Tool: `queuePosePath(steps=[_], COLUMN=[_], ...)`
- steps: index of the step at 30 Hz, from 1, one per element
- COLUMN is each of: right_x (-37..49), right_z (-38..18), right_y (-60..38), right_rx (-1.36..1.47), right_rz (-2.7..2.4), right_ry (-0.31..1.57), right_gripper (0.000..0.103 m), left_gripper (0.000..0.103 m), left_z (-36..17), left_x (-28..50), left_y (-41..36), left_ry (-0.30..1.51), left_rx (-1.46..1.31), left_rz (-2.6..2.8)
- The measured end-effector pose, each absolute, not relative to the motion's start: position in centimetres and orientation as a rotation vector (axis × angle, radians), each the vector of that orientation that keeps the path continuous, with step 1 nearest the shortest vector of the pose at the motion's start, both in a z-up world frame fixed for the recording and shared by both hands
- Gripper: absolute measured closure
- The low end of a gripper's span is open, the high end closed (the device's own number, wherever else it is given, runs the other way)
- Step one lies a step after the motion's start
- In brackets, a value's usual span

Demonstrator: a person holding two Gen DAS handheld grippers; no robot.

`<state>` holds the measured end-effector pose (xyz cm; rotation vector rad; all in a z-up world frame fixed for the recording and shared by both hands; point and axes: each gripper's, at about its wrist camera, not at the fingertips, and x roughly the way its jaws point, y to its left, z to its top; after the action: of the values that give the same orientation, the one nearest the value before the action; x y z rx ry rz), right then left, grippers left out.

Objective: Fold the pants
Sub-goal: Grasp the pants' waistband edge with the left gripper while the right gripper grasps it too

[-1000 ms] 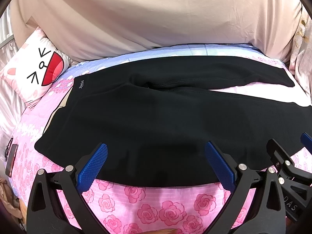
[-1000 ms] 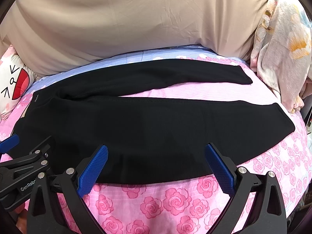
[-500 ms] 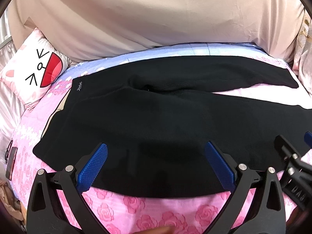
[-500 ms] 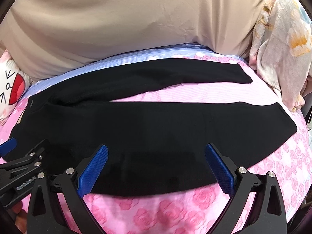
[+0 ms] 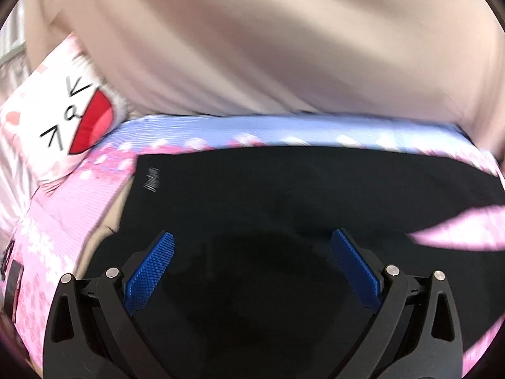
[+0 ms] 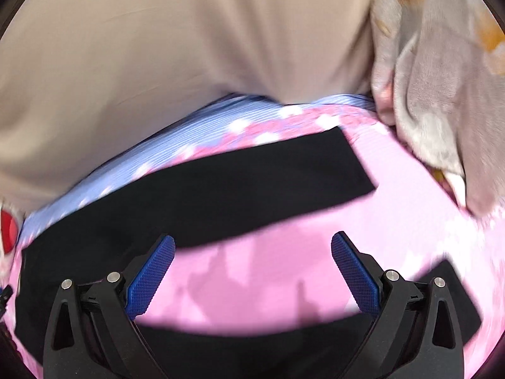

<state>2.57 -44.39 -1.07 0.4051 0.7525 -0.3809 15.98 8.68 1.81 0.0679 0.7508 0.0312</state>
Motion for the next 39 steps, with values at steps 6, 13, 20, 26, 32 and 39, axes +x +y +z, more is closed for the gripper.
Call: queuePosePath(steps=[6,13,20,26,32,39], right_x=[7.9,12.3,14.5,15.3,14.7,10.8], right_z=[-2.4,-4.0,-5.8,-6.1,-4.8,0.8], right_y=[-51.4,-54.8,-56.9,-56.5,-56.9,-55.4], right_rx=[0.354,0.292,0.378,0.333,0.417,0.377], right_rz=[-0.444,-0.448,-0.421,-0.429,-0.321,-0.266], right_ry=[0.805,0.874,0.943,0.959,0.913,0.785], right_gripper=[0.005,0.005,0.005,0.005,0.087,0.089], left_gripper=[0.005,0.005,0.01,0.05,0.079,0.1], left_z=[1.5,-1.2,-4.7,-5.3,-2.9,3.7], left_x=[25.8,34.0,37.5,37.7,36.3,30.9], left_y=[17.9,24.8,26.7,25.3,23.7,25.0], left_ry=[0.823,0.921,1.048,1.067,1.039,0.921], left_rx=[-0.032,-0.022,-0.14,-0.115,-0.135,-0.207], left_rz=[0.145,0.248,0.169,0.129,0.093,0.076])
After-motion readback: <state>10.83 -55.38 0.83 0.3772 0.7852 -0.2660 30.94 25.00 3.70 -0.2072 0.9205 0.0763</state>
